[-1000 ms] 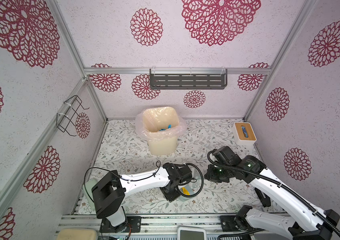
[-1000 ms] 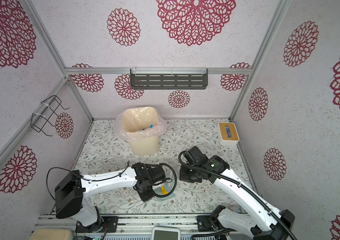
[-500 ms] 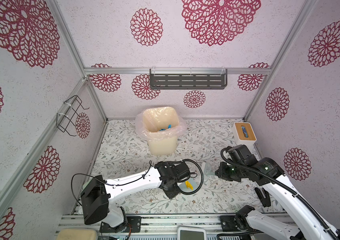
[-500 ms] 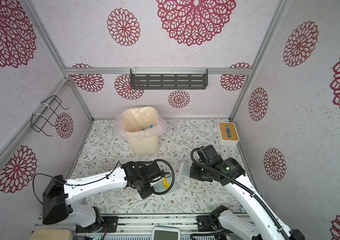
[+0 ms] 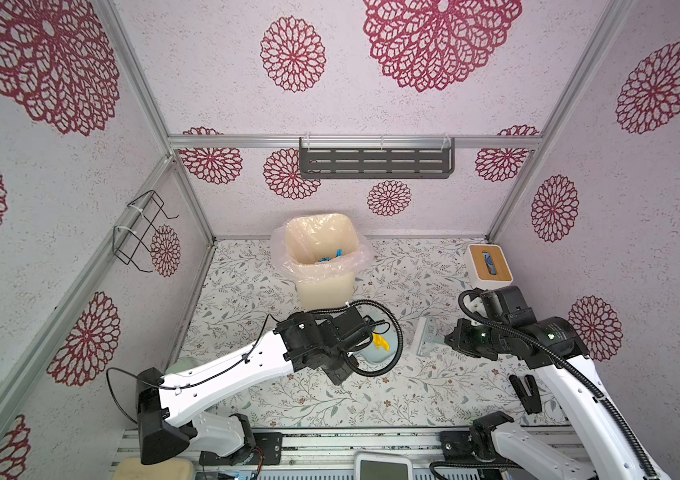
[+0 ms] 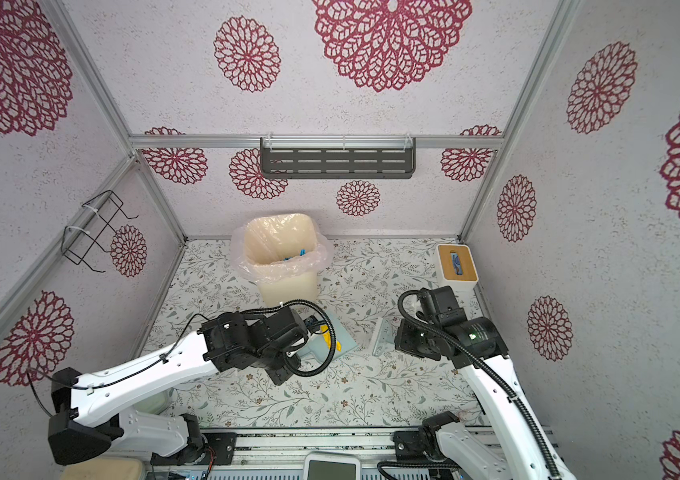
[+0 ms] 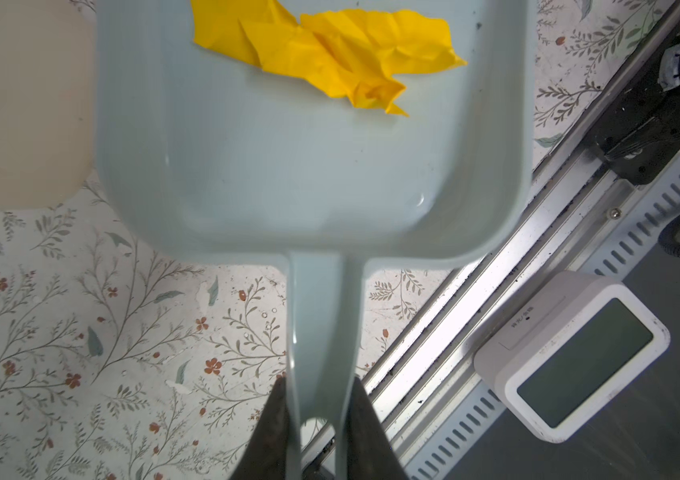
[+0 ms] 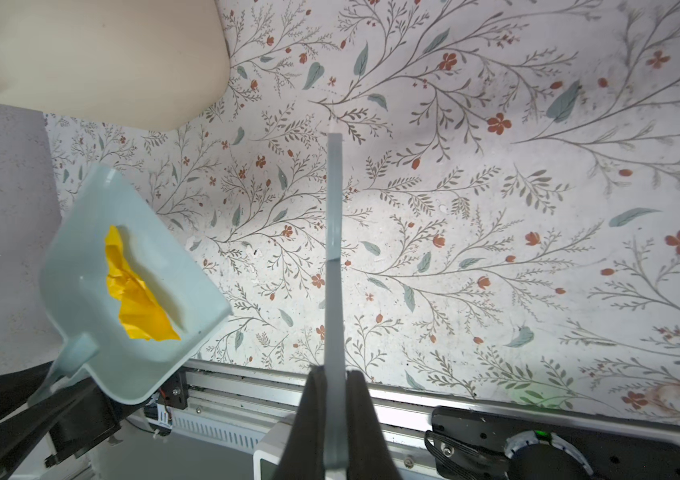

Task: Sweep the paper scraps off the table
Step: 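Lift the dustpan toward the bin with the left while the right draws back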

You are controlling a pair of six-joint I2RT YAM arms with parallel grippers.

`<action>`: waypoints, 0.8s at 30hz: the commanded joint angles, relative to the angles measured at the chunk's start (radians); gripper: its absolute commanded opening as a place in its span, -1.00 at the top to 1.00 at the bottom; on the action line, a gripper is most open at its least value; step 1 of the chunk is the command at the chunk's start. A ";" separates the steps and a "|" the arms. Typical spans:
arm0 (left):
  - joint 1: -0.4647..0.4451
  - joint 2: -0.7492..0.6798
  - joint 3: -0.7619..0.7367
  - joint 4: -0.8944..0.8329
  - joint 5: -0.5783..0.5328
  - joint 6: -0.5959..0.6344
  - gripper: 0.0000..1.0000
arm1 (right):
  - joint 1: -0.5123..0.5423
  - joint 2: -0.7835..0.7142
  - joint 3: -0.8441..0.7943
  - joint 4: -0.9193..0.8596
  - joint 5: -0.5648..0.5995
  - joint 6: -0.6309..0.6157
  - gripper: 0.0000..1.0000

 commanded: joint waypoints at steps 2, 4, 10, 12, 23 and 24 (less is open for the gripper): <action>0.021 -0.033 0.093 -0.106 -0.071 -0.019 1.00 | -0.029 -0.038 -0.054 0.073 -0.119 -0.028 1.00; 0.049 -0.031 0.148 -0.156 -0.084 -0.023 1.00 | -0.042 -0.049 -0.079 0.089 -0.141 -0.030 1.00; 0.172 -0.036 0.330 -0.251 -0.074 -0.008 1.00 | -0.084 -0.063 -0.104 0.102 -0.183 -0.055 1.00; 0.219 -0.023 0.391 -0.287 -0.070 0.010 1.00 | -0.097 -0.063 -0.106 0.106 -0.198 -0.065 1.00; 0.519 0.097 0.635 -0.340 -0.093 0.168 1.00 | -0.155 -0.066 -0.103 0.107 -0.265 -0.097 1.00; 0.547 0.108 0.646 -0.331 -0.094 0.178 1.00 | -0.160 -0.067 -0.104 0.108 -0.269 -0.098 1.00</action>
